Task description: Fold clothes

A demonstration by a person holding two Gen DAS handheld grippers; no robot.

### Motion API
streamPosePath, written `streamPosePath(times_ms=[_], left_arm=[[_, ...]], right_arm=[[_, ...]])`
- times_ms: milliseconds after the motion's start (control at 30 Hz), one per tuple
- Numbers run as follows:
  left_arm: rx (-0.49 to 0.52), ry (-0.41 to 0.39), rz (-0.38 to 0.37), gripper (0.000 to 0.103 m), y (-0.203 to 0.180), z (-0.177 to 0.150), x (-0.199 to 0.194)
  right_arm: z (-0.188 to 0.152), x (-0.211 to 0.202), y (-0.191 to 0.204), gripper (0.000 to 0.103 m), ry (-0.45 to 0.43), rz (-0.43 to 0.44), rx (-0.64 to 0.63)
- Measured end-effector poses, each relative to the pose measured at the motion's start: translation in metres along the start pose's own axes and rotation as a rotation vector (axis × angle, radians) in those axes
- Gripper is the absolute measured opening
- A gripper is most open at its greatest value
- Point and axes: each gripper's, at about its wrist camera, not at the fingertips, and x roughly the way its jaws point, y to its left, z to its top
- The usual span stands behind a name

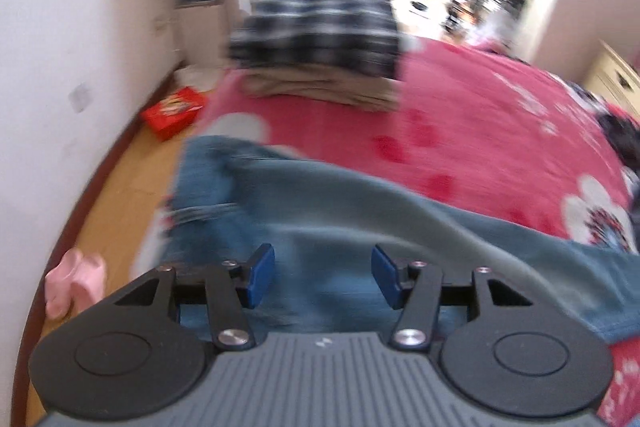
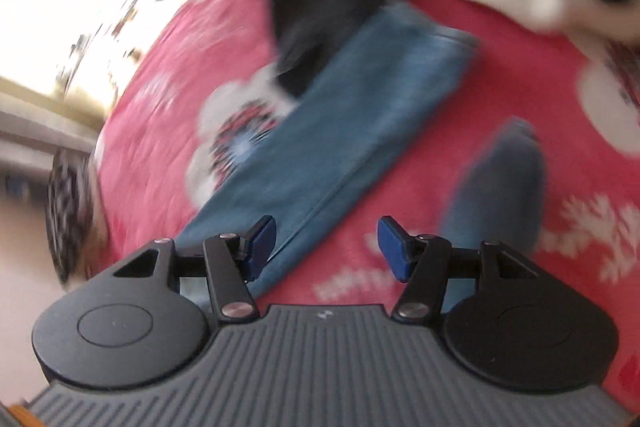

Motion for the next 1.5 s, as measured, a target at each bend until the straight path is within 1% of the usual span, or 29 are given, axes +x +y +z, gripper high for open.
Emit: streamPosePath(times_ms=[33,100,200,333,400,433,467,500,567,633,667,733,767,833,900,967,1000,1033,1067,1100,1133,1167,1200,1267,1300,1333,1367,1433,1500], left_arm=[[0.024,0.009,-0.011,0.055,-0.015,0.001,0.002],[0.069,0.026,-0.026,0.056,-0.041,0.001,0.006],[0.140,0.045,-0.038,0.056,-0.076,0.000,0.012],[0.230,0.080,-0.036,0.056,-0.111,-0.003,0.022],[0.275,0.094,-0.042,0.056,-0.125,-0.004,0.027],[0.298,0.100,-0.046,0.056,-0.132,-0.005,0.030],[0.327,0.103,-0.054,0.056,-0.138,-0.006,0.033],[0.370,0.101,-0.070,0.056,-0.145,-0.006,0.038],[0.476,0.090,-0.109,0.056,-0.161,-0.007,0.048],[0.578,0.089,-0.154,0.058,-0.174,-0.005,0.060],[0.628,0.101,-0.183,0.059,-0.181,-0.004,0.068],[0.721,0.132,-0.223,0.060,-0.196,0.002,0.087],[0.770,0.150,-0.241,0.060,-0.204,0.005,0.097],[0.851,0.177,-0.250,0.061,-0.218,0.010,0.116],[0.924,0.207,-0.255,0.061,-0.232,0.013,0.132],[0.988,0.226,-0.270,0.061,-0.243,0.011,0.144],[1.020,0.233,-0.281,0.061,-0.248,0.009,0.149],[1.050,0.235,-0.292,0.061,-0.252,0.008,0.153],[1.072,0.236,-0.302,0.061,-0.255,0.008,0.155],[1.082,0.241,-0.312,0.060,-0.256,0.009,0.157],[1.082,0.251,-0.325,0.055,-0.257,0.010,0.158],[1.077,0.263,-0.343,0.045,-0.256,0.011,0.158],[1.075,0.267,-0.360,0.041,-0.256,0.011,0.157],[1.102,0.240,-0.370,0.020,-0.255,0.004,0.151],[1.125,0.216,-0.357,0.018,-0.256,-0.001,0.147],[1.147,0.189,-0.337,0.011,-0.257,-0.006,0.143],[1.151,0.172,-0.321,0.007,-0.257,-0.009,0.141],[1.099,0.160,-0.308,0.004,-0.254,-0.004,0.135],[1.062,0.128,-0.302,0.004,-0.252,0.006,0.125]], right_arm=[[0.003,0.001,-0.012,0.056,-0.004,-0.004,0.037],[0.011,0.007,-0.025,0.056,-0.006,-0.003,0.070],[0.029,0.016,-0.037,0.056,-0.017,0.010,0.064],[0.071,0.029,-0.041,0.056,-0.060,-0.037,-0.062],[0.096,0.044,-0.040,0.056,-0.069,-0.027,-0.157],[0.110,0.053,-0.038,0.059,-0.063,-0.019,-0.202],[0.124,0.065,-0.037,0.061,-0.044,-0.007,-0.245],[0.136,0.077,-0.037,0.061,-0.019,0.005,-0.277],[0.159,0.100,-0.037,0.062,0.016,0.018,-0.321],[0.178,0.120,-0.038,0.062,0.031,0.020,-0.343],[0.187,0.129,-0.040,0.063,0.045,0.026,-0.350],[0.200,0.145,-0.044,0.063,0.077,0.035,-0.350],[0.204,0.151,-0.045,0.066,0.093,0.049,-0.352],[0.210,0.157,-0.046,0.070,0.137,0.082,-0.365],[0.211,0.156,-0.045,0.070,0.167,0.096,-0.394],[0.208,0.153,-0.045,0.057,0.193,0.101,-0.421],[0.206,0.153,-0.044,0.053,0.199,0.097,-0.434],[0.204,0.153,-0.043,0.046,0.203,0.092,-0.447],[0.202,0.153,-0.042,0.035,0.205,0.087,-0.460],[0.201,0.153,-0.041,0.031,0.203,0.081,-0.471],[0.199,0.153,-0.039,0.021,0.199,0.072,-0.483],[0.197,0.152,-0.036,0.015,0.190,0.064,-0.498],[0.193,0.147,-0.032,0.014,0.170,0.057,-0.521],[0.183,0.134,-0.021,0.012,0.114,0.039,-0.577],[0.177,0.127,-0.017,0.012,0.085,0.027,-0.598],[0.173,0.118,-0.013,0.011,0.055,0.015,-0.613],[0.169,0.110,-0.008,0.011,0.025,0.002,-0.628],[0.165,0.092,0.002,0.011,-0.037,-0.009,-0.652],[0.165,0.075,0.014,0.011,-0.095,-0.003,-0.663]])
